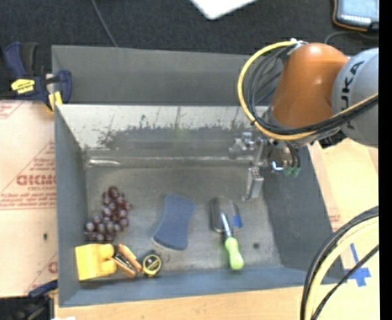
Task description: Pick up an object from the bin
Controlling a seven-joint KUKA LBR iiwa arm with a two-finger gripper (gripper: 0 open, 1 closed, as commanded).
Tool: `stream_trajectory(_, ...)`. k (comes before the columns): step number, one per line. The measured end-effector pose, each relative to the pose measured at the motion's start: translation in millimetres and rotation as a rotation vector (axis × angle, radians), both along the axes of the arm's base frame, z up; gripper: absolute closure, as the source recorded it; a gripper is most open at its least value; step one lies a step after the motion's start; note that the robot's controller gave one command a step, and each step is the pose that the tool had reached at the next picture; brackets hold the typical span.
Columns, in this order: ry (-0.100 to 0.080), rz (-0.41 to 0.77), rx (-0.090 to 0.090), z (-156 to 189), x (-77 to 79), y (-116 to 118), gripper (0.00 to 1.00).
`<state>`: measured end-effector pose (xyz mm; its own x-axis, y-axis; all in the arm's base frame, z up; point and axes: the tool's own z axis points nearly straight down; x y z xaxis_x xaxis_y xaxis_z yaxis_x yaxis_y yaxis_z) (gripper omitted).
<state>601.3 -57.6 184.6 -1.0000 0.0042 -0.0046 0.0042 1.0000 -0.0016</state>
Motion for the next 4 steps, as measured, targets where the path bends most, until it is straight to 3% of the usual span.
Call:
stream_trajectory(1,-0.007,0.161,-0.002,-31,-23.7,8,0.00)
stream_trajectory(2,0.000,0.569,-0.003,-63,-36.6,13,0.00)
stream_trajectory(3,-0.005,0.686,-0.006,-61,-74.5,14,0.00)
stream_trajectory(4,-0.003,0.977,-0.007,-99,-90.5,29,0.00)
